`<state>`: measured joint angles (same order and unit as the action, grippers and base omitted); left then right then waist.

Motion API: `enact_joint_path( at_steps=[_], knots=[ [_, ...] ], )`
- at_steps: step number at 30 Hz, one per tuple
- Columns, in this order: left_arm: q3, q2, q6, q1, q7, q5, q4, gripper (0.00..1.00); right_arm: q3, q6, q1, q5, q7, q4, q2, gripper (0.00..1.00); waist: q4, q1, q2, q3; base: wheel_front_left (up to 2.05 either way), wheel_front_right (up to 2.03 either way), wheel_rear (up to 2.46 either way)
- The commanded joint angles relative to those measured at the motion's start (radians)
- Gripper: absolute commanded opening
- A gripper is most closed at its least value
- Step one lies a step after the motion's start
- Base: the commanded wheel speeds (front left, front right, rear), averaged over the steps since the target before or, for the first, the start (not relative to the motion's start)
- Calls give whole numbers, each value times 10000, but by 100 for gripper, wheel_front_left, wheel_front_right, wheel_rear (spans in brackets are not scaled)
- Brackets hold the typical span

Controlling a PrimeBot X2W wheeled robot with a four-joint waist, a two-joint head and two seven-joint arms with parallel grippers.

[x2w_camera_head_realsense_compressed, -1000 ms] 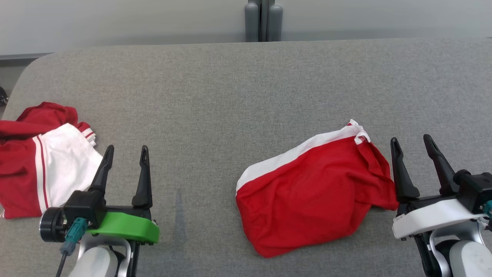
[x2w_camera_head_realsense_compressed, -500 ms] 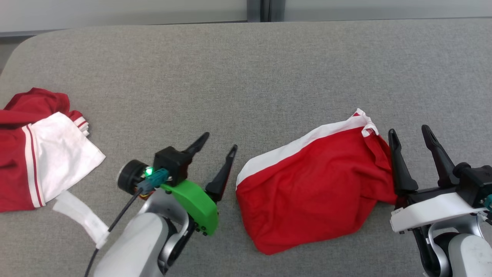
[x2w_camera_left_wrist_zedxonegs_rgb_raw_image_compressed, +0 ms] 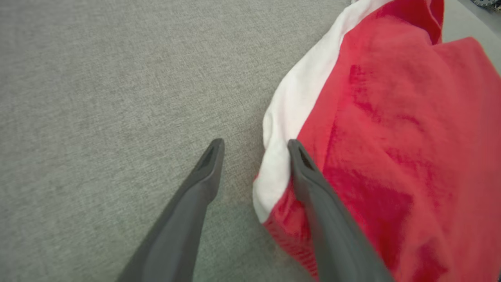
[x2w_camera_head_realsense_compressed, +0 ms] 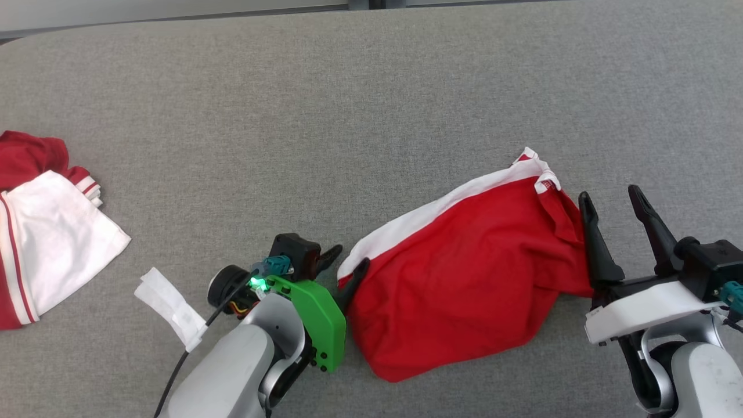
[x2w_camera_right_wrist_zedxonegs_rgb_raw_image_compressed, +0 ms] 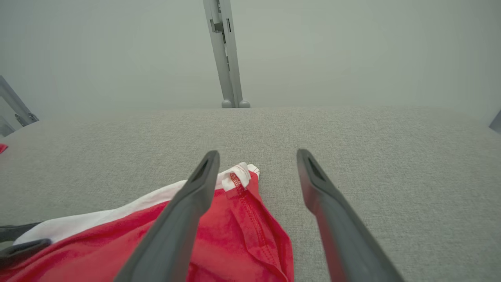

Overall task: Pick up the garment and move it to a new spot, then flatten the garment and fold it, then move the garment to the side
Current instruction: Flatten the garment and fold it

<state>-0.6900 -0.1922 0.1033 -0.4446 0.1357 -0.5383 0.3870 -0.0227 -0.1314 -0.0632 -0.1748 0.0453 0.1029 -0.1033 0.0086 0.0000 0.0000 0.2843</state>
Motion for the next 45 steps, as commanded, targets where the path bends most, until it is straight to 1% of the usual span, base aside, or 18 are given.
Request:
enact_joint_path(
  at_steps=[1,6,9,10,16,17,18,22,24,28,30,33,36,41,45],
  knots=[
    [-41,21,55,-209,38,-83,57,0,85,14,-189,-2,-77,-99,-136,100,-10,0,0,77,0,0,0],
    [-166,13,113,-417,-87,-75,155,0,521,14,-669,-71,-345,-672,-615,100,96,0,0,237,0,0,0],
    [-272,65,150,-565,-230,-47,143,0,813,14,-1051,-134,-405,-1206,-943,100,271,0,0,336,0,0,0],
    [-343,85,170,-634,-273,-30,147,0,979,14,-1286,-194,-404,-1561,-1077,100,380,0,0,401,0,0,0],
    [-419,150,177,-790,-578,44,107,0,1156,14,-1947,-249,-421,-2541,-1254,100,615,0,0,619,0,0,0],
    [-403,158,176,-803,-649,44,91,0,1138,14,-2034,-267,-369,-2646,-1269,37,637,0,0,638,0,0,0],
    [-383,163,154,-804,-756,63,66,0,1084,14,-2110,-289,-382,-2819,-1277,0,659,0,0,647,0,0,0],
    [-251,124,-60,-809,-1284,187,-143,0,867,14,-2221,-389,-220,-2987,-1355,0,713,0,0,600,0,0,0],
    [-114,56,-230,-788,-1589,249,-293,0,732,14,-2265,-426,51,-2804,-1398,0,696,0,0,507,0,0,0],
    [342,-69,-718,-793,-2306,331,-909,0,481,14,-2311,-544,570,-2193,-1431,0,580,0,0,182,0,0,0],
    [671,-83,-981,-701,-2601,167,-1275,0,403,14,-2343,-565,763,-1757,-1411,0,494,0,0,-42,0,0,0],
    [1075,-204,-1397,-696,-3033,274,-2049,0,227,15,-2424,-562,989,-911,-1343,0,368,0,0,-360,0,0,0],
    [1315,-287,-1698,-809,-3332,415,-2843,0,142,15,-2573,-510,1077,-62,-1354,0,270,0,0,-651,0,0,0],
    [1677,-522,-2185,-1174,-3581,1016,-4341,0,-48,14,-2966,-403,816,1404,-1477,0,125,0,0,-1025,0,0,0],
    [1860,-780,-2465,-1558,-3434,1405,-5385,0,-247,14,-3345,-458,367,2162,-1634,0,88,0,0,-1167,0,0,0]
  ],
)
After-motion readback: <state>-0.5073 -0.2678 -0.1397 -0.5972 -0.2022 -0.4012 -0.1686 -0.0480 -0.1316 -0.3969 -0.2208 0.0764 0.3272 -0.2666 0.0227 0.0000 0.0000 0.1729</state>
